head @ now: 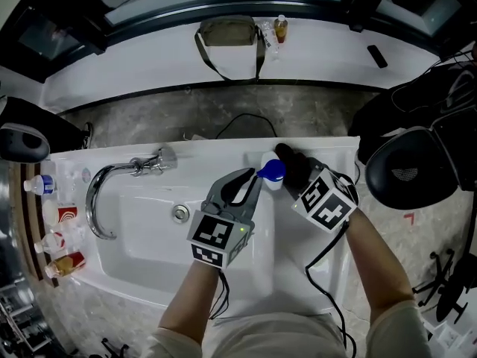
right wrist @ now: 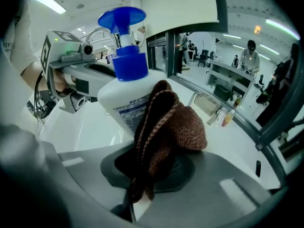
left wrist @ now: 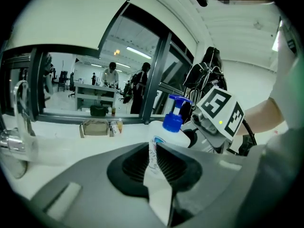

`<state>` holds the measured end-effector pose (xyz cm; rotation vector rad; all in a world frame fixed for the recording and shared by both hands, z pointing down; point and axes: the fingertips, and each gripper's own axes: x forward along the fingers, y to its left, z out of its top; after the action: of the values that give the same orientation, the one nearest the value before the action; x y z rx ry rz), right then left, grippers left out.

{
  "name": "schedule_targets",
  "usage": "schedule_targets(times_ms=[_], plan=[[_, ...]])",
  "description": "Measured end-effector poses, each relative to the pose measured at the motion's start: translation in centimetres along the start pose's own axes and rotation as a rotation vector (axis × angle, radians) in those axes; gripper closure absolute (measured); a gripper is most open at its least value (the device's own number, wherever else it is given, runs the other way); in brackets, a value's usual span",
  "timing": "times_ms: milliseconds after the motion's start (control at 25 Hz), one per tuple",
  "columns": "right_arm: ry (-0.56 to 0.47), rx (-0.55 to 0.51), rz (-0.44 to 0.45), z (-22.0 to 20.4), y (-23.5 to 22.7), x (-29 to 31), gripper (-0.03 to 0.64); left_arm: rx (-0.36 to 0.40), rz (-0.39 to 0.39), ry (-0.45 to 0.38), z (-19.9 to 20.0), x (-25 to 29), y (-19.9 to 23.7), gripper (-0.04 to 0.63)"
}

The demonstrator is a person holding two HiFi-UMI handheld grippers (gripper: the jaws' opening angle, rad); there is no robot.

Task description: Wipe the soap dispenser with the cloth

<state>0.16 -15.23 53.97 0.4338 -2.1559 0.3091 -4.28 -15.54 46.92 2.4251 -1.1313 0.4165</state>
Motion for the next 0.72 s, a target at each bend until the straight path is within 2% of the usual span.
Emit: schedule_targets(times_ms=[280, 400, 480, 520, 600, 680, 720], plan=[[-0.009, 0.013, 0.091, -1.2, 4.4, -0.3, 0.538, 0.002, -0.002, -0.005, -0.1, 0.1, 0.2, 0.568], [-0.052, 0.073, 0.146, -1.2, 5.9, -0.8, 0.538, 0.024, 0.002, 0.014, -0.6, -0.1, 0.1, 0.568], [-0.083, 0.132, 0.142, -1.4, 5.6, -1.5, 0.538, 0.047, 0.028, -0.021, -0.4, -0.6, 0.2, 0.567], [-0.099, 0.163, 0.134, -1.5, 5.2, -1.8, 0.538, 0.054, 0.04, -0.045, -0.3, -0.9, 0.1, 0.529], [-0.127, 0.222, 0.119, -1.8, 4.3, -2.5, 0.538, 0.066, 0.059, -0.099, -0.2, -1.5, -0.6, 0.4], [-0.146, 0.267, 0.101, -2.1, 3.6, -3.0, 0.538, 0.072, 0.084, -0.145, -0.3, -1.5, -1.3, 0.348], [-0.153, 0.285, 0.091, -2.3, 3.2, -3.3, 0.538, 0.073, 0.096, -0.16, -0.4, -1.3, -1.6, 0.28]])
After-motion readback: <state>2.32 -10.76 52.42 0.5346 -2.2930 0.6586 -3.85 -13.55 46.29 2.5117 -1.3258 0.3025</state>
